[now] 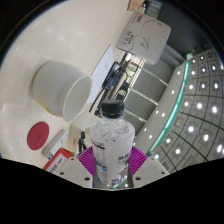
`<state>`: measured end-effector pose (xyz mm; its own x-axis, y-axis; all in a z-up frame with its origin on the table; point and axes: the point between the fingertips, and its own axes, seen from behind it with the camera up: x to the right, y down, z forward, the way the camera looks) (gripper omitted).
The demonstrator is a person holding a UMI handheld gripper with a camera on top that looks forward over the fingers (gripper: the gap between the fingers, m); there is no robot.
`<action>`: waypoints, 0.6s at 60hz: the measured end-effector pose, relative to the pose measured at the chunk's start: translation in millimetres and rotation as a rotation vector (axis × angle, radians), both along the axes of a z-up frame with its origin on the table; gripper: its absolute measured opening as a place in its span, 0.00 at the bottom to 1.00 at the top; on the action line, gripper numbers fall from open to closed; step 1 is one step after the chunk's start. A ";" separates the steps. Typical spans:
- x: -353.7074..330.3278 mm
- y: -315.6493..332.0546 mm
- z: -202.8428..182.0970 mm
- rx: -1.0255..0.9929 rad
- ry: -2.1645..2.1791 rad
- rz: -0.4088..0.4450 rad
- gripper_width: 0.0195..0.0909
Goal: Pour water
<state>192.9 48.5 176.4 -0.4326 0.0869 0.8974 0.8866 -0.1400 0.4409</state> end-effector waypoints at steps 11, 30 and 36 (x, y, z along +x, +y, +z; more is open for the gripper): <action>0.7 4.4 -19.0 -0.048 -0.124 -0.003 0.28; 6.5 -16.2 1.3 -0.033 0.255 -0.045 0.29; 4.1 -29.4 14.9 -0.039 0.588 -0.060 0.29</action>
<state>197.1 19.1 191.3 0.1436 0.1338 0.9805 0.9746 -0.1912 -0.1167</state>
